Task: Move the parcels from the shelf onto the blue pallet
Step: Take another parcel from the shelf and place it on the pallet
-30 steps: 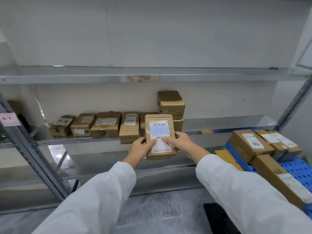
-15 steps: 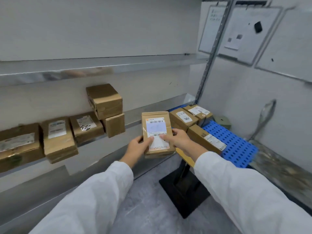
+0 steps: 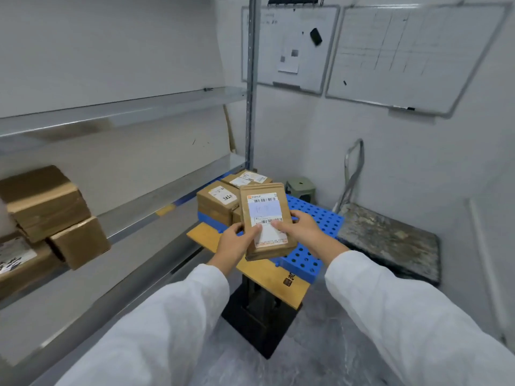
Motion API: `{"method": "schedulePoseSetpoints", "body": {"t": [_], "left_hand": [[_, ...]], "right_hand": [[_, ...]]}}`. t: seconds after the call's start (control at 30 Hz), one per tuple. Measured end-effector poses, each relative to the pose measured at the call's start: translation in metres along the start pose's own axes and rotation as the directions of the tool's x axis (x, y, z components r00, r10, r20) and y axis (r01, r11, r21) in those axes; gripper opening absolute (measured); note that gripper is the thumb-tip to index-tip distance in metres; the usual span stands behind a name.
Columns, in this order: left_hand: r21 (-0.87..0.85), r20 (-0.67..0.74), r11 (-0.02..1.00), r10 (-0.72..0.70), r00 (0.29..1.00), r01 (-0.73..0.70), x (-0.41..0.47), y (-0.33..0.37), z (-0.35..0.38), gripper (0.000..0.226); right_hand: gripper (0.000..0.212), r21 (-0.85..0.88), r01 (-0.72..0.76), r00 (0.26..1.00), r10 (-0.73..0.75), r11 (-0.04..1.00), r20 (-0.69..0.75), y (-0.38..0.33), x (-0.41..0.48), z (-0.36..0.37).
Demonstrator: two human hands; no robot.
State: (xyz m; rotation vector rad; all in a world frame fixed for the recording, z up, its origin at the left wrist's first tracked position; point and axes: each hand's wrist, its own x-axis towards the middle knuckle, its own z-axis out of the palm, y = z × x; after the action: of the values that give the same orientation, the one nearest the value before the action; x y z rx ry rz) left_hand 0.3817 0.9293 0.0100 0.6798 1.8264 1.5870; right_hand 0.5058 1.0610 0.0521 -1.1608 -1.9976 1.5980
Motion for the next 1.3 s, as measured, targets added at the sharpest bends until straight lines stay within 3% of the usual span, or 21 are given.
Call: {"method": "schedulePoseSetpoints", "body": {"t": [0.1, 0.4, 0.57, 0.83, 0.97, 1.3], "left_hand": [[0.015, 0.002, 1.0, 0.006, 1.0, -0.006, 0.014, 0.008, 0.045, 0.057], [0.088, -0.056, 0.996, 0.031, 0.998, -0.026, 0.065, 0.032, 0.157, 0.033], [0.105, -0.082, 0.994, 0.02, 0.996, -0.011, 0.08, 0.03, 0.194, 0.032], [0.076, -0.123, 0.997, 0.002, 0.992, 0.007, 0.125, 0.021, 0.211, 0.035], [0.107, -0.166, 0.994, 0.007, 0.986, 0.011, 0.161, 0.016, 0.208, 0.052], [-0.047, -0.337, 0.992, -0.123, 0.934, 0.114, 0.263, -0.011, 0.185, 0.034]], "right_hand": [[0.053, 0.004, 0.022, 1.0, -0.022, 1.0, -0.002, 0.009, 0.017, -0.044], [0.039, 0.034, 0.109, 0.992, -0.111, 0.993, 0.059, 0.03, 0.081, -0.154], [0.034, 0.027, 0.111, 0.989, -0.113, 0.994, 0.092, 0.043, 0.107, -0.185], [0.041, -0.033, 0.093, 0.984, -0.087, 0.995, 0.154, 0.047, 0.159, -0.192], [0.044, -0.089, 0.105, 0.978, -0.087, 0.99, 0.189, 0.038, 0.202, -0.187], [0.038, -0.192, 0.114, 0.934, -0.039, 0.975, 0.356, 0.011, 0.328, -0.132]]}}
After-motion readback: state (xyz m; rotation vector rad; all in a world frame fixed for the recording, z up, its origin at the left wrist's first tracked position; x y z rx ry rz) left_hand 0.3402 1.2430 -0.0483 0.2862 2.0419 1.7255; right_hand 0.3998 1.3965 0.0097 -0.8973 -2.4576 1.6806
